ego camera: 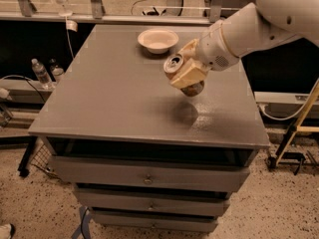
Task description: Knock orange can over
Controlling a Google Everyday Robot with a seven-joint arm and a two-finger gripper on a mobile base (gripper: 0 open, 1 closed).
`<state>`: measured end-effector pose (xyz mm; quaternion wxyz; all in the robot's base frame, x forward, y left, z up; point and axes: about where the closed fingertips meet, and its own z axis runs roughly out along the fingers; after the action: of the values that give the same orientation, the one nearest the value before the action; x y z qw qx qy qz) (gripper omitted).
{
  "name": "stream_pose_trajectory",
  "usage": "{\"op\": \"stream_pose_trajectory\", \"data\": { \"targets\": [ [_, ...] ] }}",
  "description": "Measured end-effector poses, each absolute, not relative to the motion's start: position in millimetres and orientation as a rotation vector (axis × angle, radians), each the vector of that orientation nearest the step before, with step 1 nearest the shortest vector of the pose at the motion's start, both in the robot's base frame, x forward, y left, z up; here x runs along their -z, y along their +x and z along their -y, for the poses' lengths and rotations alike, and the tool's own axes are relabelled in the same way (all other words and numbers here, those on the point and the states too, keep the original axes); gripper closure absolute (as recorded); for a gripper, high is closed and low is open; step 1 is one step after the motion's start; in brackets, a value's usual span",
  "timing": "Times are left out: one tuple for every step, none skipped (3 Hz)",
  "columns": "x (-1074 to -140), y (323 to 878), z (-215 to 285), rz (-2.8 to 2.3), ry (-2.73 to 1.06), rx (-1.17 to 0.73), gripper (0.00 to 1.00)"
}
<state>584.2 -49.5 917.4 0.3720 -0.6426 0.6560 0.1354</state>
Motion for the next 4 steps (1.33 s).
{"op": "stream_pose_trajectory", "data": {
  "targets": [
    [-895.2, 576.0, 38.7, -1.701, -1.892, -0.108, 1.0],
    [-879.1, 571.9, 33.9, -1.68, -2.075, 0.062, 1.0],
    [-862.9, 561.1, 19.3, -1.6, -2.284, 0.15, 1.0],
    [-850.7, 550.5, 6.1, -1.506, -2.458, 0.18, 1.0]
  ]
}}
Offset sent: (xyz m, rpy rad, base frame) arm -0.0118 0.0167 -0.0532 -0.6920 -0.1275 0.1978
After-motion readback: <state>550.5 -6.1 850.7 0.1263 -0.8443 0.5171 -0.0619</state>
